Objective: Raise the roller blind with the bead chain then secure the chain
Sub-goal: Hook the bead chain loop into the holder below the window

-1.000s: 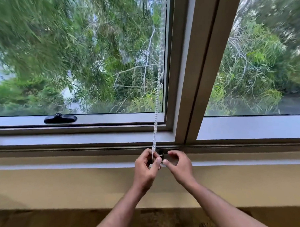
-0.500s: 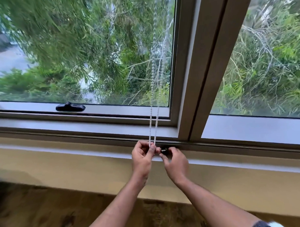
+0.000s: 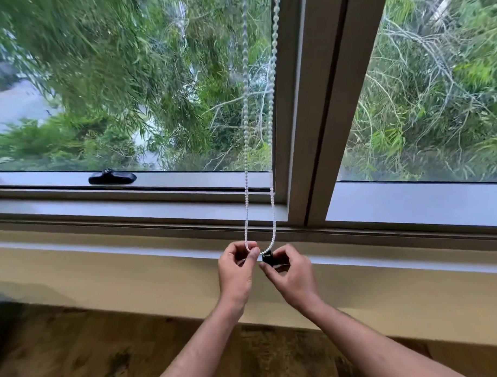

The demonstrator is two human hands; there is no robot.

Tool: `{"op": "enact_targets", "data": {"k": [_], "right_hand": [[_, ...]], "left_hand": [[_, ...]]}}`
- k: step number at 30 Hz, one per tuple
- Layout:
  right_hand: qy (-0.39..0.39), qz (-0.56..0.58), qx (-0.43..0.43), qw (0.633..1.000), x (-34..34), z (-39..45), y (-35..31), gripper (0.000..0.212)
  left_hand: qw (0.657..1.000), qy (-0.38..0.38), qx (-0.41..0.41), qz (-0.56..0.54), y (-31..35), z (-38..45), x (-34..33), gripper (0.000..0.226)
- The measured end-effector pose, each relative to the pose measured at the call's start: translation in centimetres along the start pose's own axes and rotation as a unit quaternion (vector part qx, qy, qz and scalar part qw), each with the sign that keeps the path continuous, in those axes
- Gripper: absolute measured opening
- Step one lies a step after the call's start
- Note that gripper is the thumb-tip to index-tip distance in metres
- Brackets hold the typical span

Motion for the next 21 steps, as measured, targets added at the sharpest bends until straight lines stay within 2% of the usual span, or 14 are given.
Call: {"op": "enact_targets", "data": {"k": [9, 12, 15, 18, 21], "right_hand": [[0.041, 0.029, 0.019, 0.999, 0.9, -0.5, -1.1, 0.028], [0.031, 0.038, 0.016, 0.999, 0.9, -0.7, -1.0, 0.028], [0.033, 0.040, 0.021, 0.998, 1.0, -0.9, -0.9, 0.033], [0.035, 0.028, 0.029, 0.999, 1.1, -1.1, -1.1, 0.037], [0.034, 0.024, 0.037, 0.998, 1.0, -1.3, -1.6, 0.031]], "left_hand": [[0.999, -0.030, -0.013, 0.015, 0.5, -1.6, -0.6, 0.007], [0.995, -0.031, -0.032, 0.084, 0.7, -2.0, -0.3, 0.004], [0.986, 0.006, -0.064, 0.155, 1.0, -2.6, 0.3, 0.010], [0.994, 0.002, -0.047, 0.098, 1.4, -3.1, 0.6, 0.016], [0.999, -0.008, -0.031, 0.030, 1.9, -3.0, 0.3, 0.018]]}}
Point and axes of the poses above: each hand's wrist, its own z-axis towards the middle knuckle, its own x-axis out of the back of the hand, y = z × x, the point moved 2 cm from there along z, towards the middle knuckle, and after that the axes turned 1 degree about z, right-handed, at the moved point
